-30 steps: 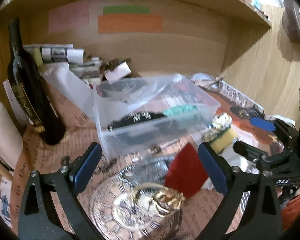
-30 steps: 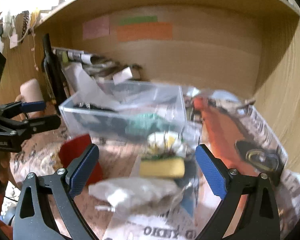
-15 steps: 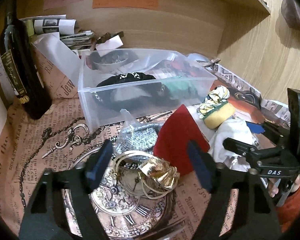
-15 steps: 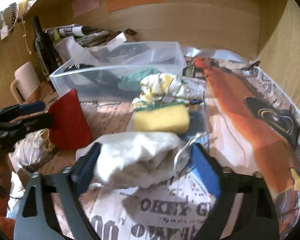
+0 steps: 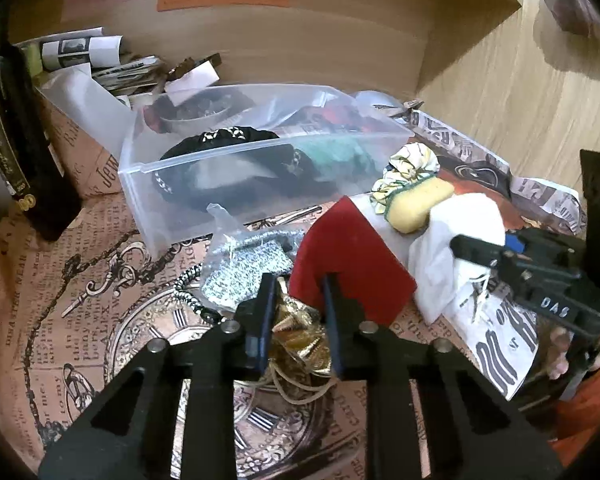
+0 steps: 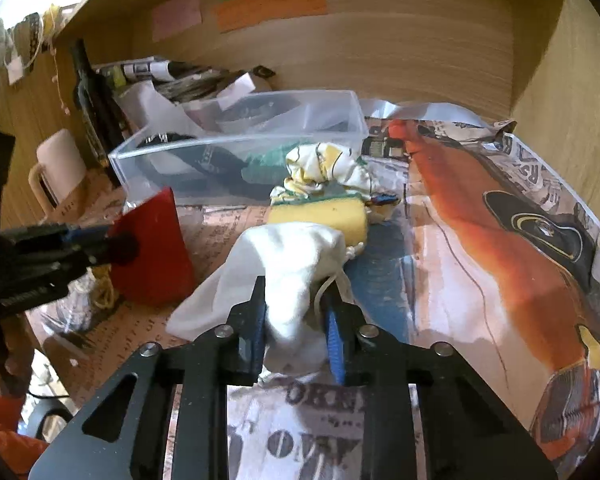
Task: Organize soft objects
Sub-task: 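Grasp the white cloth with the right tool while the left grasps the gold jewelry, then lower the white cloth into the clear box while the left releases the gold jewelry, then grasp the yellow sponge with the right tool while the left grasps the silver pouch, then place the yellow sponge in the clear box while the left drops the silver pouch, then grasp the floral scrunchie with the right tool while the left grasps the braided bracelet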
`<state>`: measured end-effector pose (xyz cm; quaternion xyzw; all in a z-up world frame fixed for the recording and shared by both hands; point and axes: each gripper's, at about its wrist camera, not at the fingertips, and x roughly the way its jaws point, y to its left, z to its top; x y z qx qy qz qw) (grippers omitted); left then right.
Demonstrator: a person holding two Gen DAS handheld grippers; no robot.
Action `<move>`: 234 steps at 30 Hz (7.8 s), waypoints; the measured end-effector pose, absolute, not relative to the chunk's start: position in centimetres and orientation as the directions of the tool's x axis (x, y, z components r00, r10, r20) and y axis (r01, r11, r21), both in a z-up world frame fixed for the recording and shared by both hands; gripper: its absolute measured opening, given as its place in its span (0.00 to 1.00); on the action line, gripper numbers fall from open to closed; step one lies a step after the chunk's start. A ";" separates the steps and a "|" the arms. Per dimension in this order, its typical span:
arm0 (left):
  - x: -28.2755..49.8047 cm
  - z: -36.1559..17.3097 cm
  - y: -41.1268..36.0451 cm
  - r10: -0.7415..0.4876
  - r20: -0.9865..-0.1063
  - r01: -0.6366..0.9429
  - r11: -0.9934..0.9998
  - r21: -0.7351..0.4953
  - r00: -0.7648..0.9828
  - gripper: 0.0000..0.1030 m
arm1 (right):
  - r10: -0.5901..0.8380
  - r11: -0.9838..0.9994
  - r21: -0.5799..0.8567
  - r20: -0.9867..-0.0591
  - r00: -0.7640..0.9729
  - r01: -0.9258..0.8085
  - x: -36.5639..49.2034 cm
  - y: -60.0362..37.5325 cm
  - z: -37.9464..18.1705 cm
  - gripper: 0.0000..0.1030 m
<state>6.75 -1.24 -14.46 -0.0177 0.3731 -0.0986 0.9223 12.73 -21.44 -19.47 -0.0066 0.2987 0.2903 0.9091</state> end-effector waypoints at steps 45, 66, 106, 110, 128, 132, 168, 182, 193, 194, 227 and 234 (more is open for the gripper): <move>13.9 -4.2 5.2 0.000 -0.420 -0.052 0.992 -0.112 0.908 0.16 | 0.552 0.827 0.066 -0.279 0.786 -0.558 18.6 -16.4 -9.0 0.21; 19.8 -10.8 4.5 0.006 -0.636 -0.058 0.996 -0.060 0.771 0.16 | 0.483 0.833 -0.008 -0.479 0.733 -0.554 23.5 -10.9 -13.5 0.23; 9.0 -5.8 2.9 -0.069 -0.519 0.050 0.997 -0.050 0.852 0.89 | 0.488 0.859 -0.006 -0.293 0.822 -0.512 15.4 -18.8 -10.4 0.86; 8.8 -8.1 2.7 -0.082 -0.585 0.056 0.996 -0.064 0.807 0.89 | 0.469 0.868 0.007 -0.340 0.815 -0.497 15.2 -20.0 -12.1 0.86; 10.1 -14.3 0.1 -0.181 -0.721 0.107 0.983 -0.148 0.669 0.88 | 0.462 0.836 0.045 -0.594 0.659 -0.547 15.8 -19.6 -19.7 0.78; 10.7 -15.0 0.0 -0.190 -0.742 0.109 0.982 -0.156 0.643 0.73 | 0.457 0.833 0.037 -0.608 0.650 -0.551 15.9 -19.0 -20.1 0.59; 8.5 -4.4 2.2 -0.136 -0.457 0.087 0.988 -0.127 0.879 0.37 | 0.567 0.818 0.087 -0.293 0.770 -0.569 14.0 -20.8 -10.6 0.57; 12.1 -5.7 4.7 -0.049 -0.495 -0.013 0.992 -0.122 0.868 0.37 | 0.617 0.771 0.076 -0.336 0.712 -0.632 17.8 -15.9 -10.2 0.57; 15.1 -8.6 4.9 -0.041 -0.564 -0.033 0.992 -0.120 0.825 0.37 | 0.591 0.761 0.063 -0.479 0.649 -0.646 21.0 -12.3 -13.3 0.57; 15.3 -8.7 4.8 -0.042 -0.565 -0.031 0.992 -0.120 0.824 0.37 | 0.583 0.766 0.058 -0.484 0.653 -0.641 21.2 -12.3 -13.4 0.57; 11.4 -5.9 4.3 -0.045 -0.525 -0.009 0.995 -0.100 0.850 0.82 | 0.569 0.786 0.004 -0.392 0.723 -0.618 17.9 -14.6 -11.0 0.81; 9.2 -6.3 3.6 -0.025 -0.542 0.004 0.999 -0.039 0.840 0.89 | 0.552 0.805 -0.001 -0.366 0.750 -0.593 16.0 -17.1 -10.8 0.85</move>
